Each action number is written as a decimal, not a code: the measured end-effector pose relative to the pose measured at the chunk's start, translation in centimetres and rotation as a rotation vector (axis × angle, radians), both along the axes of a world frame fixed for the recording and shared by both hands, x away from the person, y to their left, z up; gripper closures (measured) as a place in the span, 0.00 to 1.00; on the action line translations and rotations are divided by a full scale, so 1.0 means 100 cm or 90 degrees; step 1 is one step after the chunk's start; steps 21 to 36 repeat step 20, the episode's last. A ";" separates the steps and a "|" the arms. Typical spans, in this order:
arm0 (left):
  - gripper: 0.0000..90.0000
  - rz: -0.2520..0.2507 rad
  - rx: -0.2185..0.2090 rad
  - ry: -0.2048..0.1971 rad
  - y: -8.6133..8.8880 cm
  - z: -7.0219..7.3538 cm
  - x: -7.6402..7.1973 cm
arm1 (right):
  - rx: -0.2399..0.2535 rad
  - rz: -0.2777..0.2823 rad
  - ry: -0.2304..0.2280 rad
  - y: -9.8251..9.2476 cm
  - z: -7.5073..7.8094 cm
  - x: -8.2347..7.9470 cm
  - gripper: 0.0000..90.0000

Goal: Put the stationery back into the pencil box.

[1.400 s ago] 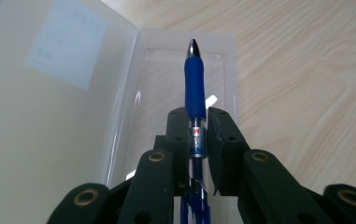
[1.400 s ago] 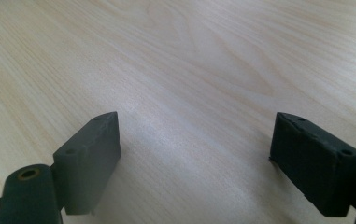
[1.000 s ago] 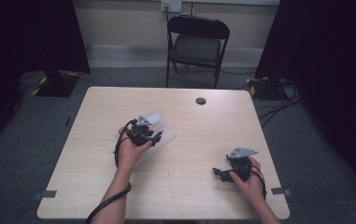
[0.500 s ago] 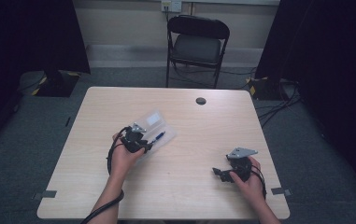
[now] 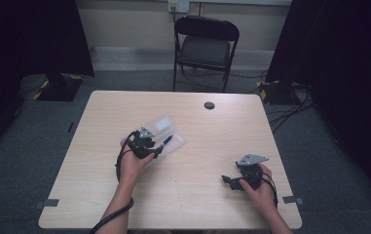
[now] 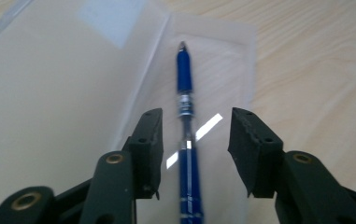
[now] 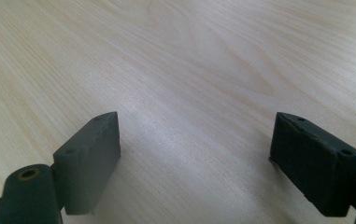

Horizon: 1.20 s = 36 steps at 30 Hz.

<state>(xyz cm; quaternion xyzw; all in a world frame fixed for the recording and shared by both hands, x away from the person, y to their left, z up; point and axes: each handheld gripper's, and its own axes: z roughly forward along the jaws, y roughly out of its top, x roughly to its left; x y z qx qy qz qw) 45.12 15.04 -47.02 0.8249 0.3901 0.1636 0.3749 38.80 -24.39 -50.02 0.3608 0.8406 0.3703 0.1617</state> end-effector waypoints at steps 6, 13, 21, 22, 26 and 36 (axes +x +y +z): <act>0.42 -0.041 -0.071 -0.005 -0.003 0.010 -0.036 | 0.000 0.000 0.000 0.000 0.000 0.000 0.17; 0.31 -0.107 -0.094 0.007 -0.019 -0.009 -0.082 | 0.000 0.000 0.000 0.000 0.000 0.000 0.17; 0.25 -0.153 -0.039 0.002 -0.040 -0.026 -0.100 | 0.000 0.000 0.000 0.000 0.000 0.000 0.17; 0.25 -0.153 -0.039 0.002 -0.040 -0.026 -0.100 | 0.000 0.000 0.000 0.000 0.000 0.000 0.17; 0.25 -0.153 -0.039 0.002 -0.040 -0.026 -0.100 | 0.000 0.000 0.000 0.000 0.000 0.000 0.17; 0.25 -0.153 -0.039 0.002 -0.040 -0.026 -0.100 | 0.000 0.000 0.000 0.000 0.000 0.000 0.17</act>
